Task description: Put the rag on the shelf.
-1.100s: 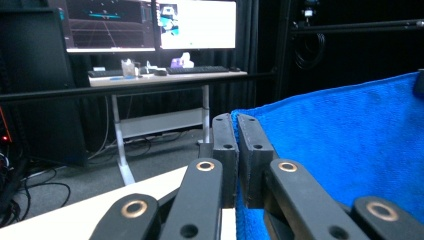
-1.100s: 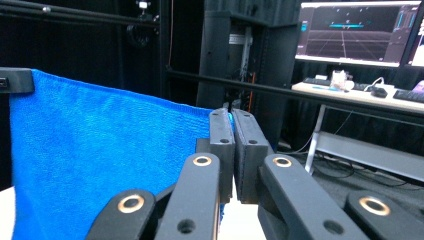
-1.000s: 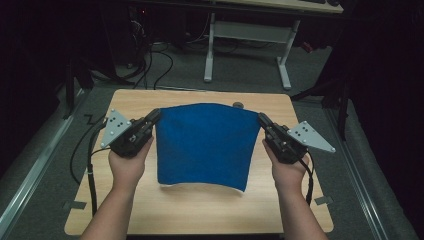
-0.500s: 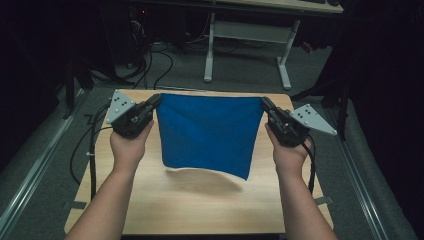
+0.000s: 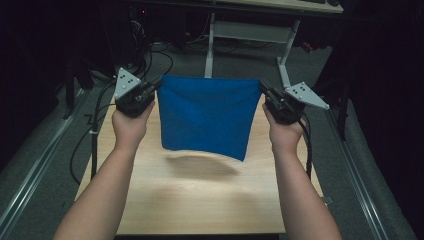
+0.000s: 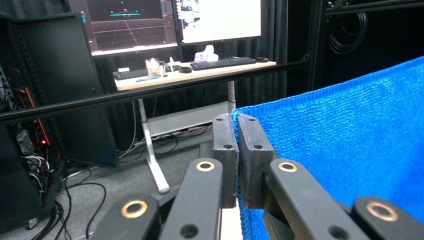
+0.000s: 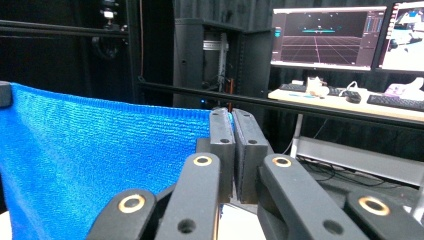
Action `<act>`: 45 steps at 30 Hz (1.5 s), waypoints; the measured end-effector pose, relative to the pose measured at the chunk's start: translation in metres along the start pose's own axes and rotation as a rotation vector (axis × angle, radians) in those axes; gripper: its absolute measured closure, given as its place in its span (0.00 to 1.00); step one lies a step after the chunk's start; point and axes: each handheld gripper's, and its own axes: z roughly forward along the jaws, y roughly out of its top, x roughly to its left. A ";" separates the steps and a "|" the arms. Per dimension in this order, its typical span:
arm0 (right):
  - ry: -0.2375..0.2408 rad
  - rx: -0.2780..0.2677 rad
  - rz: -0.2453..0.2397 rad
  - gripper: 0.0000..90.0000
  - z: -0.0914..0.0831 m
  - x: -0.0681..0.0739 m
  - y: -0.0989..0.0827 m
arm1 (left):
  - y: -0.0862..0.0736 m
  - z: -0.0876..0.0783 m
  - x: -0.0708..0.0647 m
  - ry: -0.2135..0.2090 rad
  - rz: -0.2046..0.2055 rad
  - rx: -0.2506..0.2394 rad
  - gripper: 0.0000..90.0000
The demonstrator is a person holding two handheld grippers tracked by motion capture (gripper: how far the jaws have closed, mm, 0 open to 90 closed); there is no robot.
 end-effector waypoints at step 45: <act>0.001 0.427 0.042 0.99 0.098 -0.034 -0.127 | -0.139 0.096 0.020 -0.083 -0.155 0.483 0.97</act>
